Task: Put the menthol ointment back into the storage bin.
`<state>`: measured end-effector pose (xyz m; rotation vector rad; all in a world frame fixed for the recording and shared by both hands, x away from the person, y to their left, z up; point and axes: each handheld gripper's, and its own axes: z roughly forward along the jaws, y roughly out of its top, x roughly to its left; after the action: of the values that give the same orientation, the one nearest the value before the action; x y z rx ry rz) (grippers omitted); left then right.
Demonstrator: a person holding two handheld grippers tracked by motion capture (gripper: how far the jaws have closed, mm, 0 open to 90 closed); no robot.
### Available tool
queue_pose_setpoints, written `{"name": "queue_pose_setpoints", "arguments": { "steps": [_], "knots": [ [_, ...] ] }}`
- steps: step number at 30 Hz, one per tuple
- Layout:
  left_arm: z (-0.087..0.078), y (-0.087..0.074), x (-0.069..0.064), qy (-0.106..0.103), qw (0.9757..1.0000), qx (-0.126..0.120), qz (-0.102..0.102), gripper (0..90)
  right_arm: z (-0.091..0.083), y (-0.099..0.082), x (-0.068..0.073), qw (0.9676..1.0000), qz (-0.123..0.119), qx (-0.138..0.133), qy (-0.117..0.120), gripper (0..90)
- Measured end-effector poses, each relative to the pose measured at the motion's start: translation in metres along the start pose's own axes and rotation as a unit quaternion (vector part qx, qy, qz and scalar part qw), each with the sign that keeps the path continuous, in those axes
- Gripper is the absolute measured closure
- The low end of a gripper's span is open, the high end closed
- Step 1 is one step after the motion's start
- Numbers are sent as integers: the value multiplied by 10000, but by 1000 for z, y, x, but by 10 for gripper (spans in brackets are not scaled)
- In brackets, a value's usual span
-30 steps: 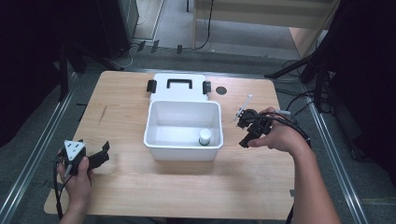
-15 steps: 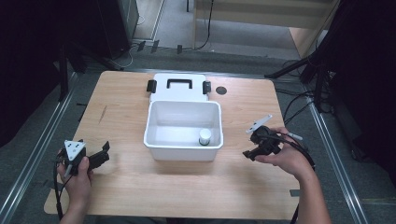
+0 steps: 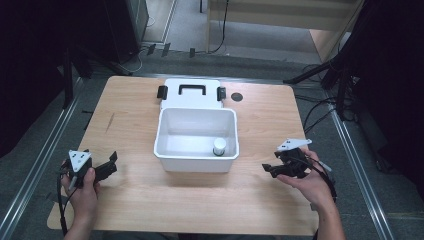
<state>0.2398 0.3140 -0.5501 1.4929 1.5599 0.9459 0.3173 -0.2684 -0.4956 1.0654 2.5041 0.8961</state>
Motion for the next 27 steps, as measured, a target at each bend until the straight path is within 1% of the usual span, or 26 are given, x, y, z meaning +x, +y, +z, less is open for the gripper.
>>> {"name": "queue_pose_setpoints", "arguments": {
  "steps": [2, 4, 7, 11, 13, 15, 18, 20, 23, 25, 26, 27],
  "knots": [
    [0, 0, 0, -3, 10000, -1, -3, 91, 0, -6, 0, 9997, 81, -219, 83, 315],
    [0, 0, 0, -4, 10000, 1, -10, 91, -1, -12, 0, 9985, 193, -488, 124, 320],
    [0, 0, 0, 2, 10000, -2, -17, 90, -1, -23, -1, 9961, 365, -802, 80, 307],
    [0, 0, 0, 2, 10000, -10, -18, 91, -3, -34, -4, 9925, 526, -1100, 51, 278],
    [0, 0, 0, 4, 10000, -13, -30, 91, -7, -40, -6, 9889, 644, -1341, 57, 271],
    [0, 0, 0, 3, 10000, -14, -34, 91, -9, -44, -7, 9861, 724, -1498, 26, 270],
    [0, 0, 0, -1, 10000, -8, -41, 91, -12, -52, -8, 9827, 753, -1694, -23, 270],
    [0, 0, 1, -46, 10000, -1, -73, 91, -12, -57, -9, 9799, 841, -1810, -13, 267],
    [0, 0, 1, -49, 9999, -19, -104, 91, -12, -67, -11, 9742, 1025, -2009, 27, 251],
    [0, 0, 2, -52, 9999, -12, -109, 91, -12, -74, -13, 9698, 1172, -2139, 88, 224],
    [0, 0, 2, -53, 9999, -14, -107, 91, -12, -76, -14, 9681, 1240, -2177, 98, 211],
    [0, 0, 2, -47, 9999, -19, -97, 91, -11, -79, -14, 9668, 1254, -2222, 144, 163]
  ]
}}
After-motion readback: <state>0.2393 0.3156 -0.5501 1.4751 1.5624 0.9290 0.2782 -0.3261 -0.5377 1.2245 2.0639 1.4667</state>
